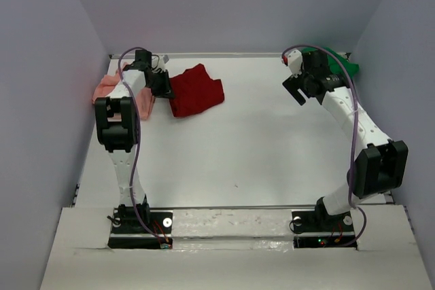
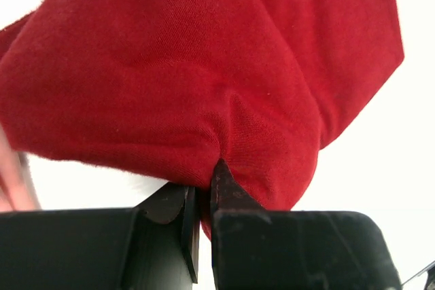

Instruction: Fold and stack the t-shirts

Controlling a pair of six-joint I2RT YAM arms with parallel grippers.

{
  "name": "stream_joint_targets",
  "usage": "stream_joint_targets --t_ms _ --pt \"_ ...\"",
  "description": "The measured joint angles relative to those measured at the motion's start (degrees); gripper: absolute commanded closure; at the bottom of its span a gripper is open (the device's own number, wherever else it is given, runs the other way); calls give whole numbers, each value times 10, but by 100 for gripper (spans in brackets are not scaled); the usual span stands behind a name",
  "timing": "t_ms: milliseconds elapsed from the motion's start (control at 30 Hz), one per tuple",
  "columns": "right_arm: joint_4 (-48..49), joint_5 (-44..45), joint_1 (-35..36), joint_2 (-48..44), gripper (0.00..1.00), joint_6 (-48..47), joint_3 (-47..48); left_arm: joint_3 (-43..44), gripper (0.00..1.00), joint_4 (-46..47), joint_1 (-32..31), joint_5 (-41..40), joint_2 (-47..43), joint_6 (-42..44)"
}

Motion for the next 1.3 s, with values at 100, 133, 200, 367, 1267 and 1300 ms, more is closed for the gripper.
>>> stream_joint_targets --t_ms 100,133,200,367,1267,1300 --pt "-6 -3 0 6 0 3 0 0 100 -21 -2 -14 2 18" --pt "-8 -3 0 7 0 4 0 0 100 -28 -2 -17 3 23" --pt "-12 -5 0 8 0 4 0 0 100 -42 -2 -26 9 37" --pt "-19 -5 0 8 0 3 3 -5 100 -74 -2 -38 31 65" --pt "-44 -12 0 8 0 5 18 27 100 -153 16 -159 45 146" --pt "-44 -13 0 8 0 5 18 38 100 -159 15 -169 52 151"
